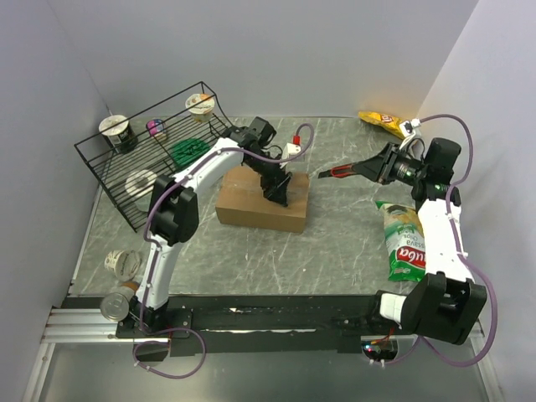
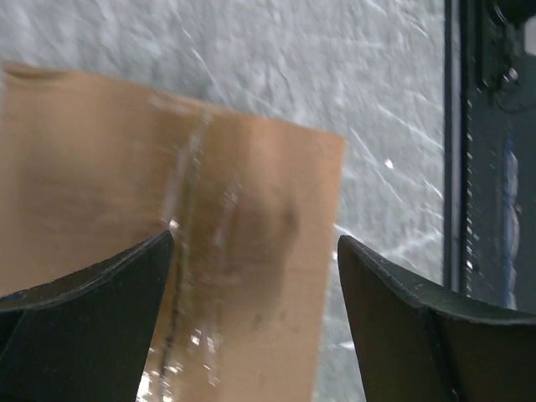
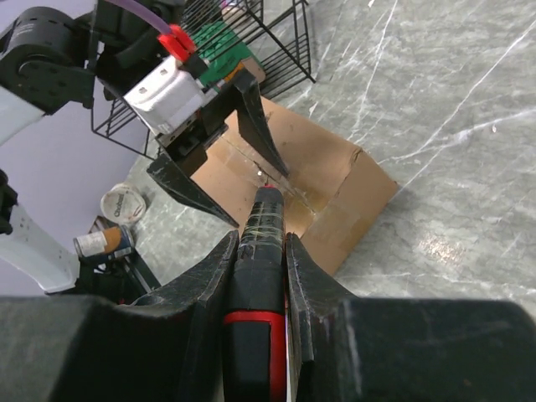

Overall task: Unpack the express box
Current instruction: Cut the express box at the center of the board.

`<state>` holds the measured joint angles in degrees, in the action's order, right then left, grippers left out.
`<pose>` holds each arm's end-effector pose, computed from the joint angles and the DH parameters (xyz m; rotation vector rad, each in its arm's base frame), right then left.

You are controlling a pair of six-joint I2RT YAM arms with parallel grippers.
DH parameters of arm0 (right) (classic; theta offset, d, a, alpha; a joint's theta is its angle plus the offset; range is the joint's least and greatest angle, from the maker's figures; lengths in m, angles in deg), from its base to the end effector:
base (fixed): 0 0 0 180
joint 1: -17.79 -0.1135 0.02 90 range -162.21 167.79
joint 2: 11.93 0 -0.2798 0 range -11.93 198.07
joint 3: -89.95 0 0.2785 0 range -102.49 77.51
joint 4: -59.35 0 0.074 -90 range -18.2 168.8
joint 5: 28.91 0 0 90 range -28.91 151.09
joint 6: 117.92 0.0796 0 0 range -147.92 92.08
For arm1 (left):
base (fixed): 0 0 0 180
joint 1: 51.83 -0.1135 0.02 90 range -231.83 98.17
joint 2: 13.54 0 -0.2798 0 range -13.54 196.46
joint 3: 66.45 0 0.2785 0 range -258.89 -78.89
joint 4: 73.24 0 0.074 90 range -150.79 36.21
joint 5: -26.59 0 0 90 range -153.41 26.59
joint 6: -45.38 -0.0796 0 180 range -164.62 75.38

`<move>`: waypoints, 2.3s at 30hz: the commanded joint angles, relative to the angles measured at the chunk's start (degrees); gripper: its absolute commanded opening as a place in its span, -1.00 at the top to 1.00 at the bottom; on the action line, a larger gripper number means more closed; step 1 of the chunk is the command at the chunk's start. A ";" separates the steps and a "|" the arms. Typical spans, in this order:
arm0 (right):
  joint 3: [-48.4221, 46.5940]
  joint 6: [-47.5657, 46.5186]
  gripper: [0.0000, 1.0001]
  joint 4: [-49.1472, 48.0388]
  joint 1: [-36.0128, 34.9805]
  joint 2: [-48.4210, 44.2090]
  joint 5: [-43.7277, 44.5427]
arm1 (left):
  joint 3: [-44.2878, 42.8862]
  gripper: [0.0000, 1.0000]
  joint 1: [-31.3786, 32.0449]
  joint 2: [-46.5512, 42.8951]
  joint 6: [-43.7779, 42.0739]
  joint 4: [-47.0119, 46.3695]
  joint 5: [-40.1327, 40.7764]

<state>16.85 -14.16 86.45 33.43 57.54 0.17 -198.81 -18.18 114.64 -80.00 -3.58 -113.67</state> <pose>0.3107 -0.0147 0.3483 -0.2100 1.8732 1.0152 0.4011 -0.3405 0.2401 1.6103 1.8964 -1.1527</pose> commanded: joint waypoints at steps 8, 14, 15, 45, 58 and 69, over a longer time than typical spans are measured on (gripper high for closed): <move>3.00 -0.05 1.00 -3.93 0.71 1.02 -3.23 | 6.80 -0.93 0.28 -1.97 -5.43 5.05 2.35; 4.06 -3.29 1.00 -0.69 0.71 1.10 -3.67 | 4.27 -0.93 0.45 0.57 -1.89 -2.46 6.05; 4.06 -3.82 1.00 -0.25 0.71 1.10 -3.76 | 3.04 -0.93 0.37 1.28 -2.59 -0.89 5.88; 4.86 -5.14 1.00 -1.47 -0.70 6.20 -2.62 | 6.27 -0.93 -1.04 -7.69 -0.48 1.59 15.97; 6.87 -8.22 1.00 1.78 -0.70 3.39 -3.24 | 11.27 -0.93 -0.25 -4.68 2.04 -8.05 20.61; 6.26 -9.27 1.00 1.78 -1.31 6.29 -3.67 | -0.14 -0.88 -0.43 3.57 -9.88 12.04 3.17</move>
<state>24.36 -21.79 89.18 32.56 63.38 -1.80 -195.97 -19.23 113.26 -84.28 -1.18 -101.65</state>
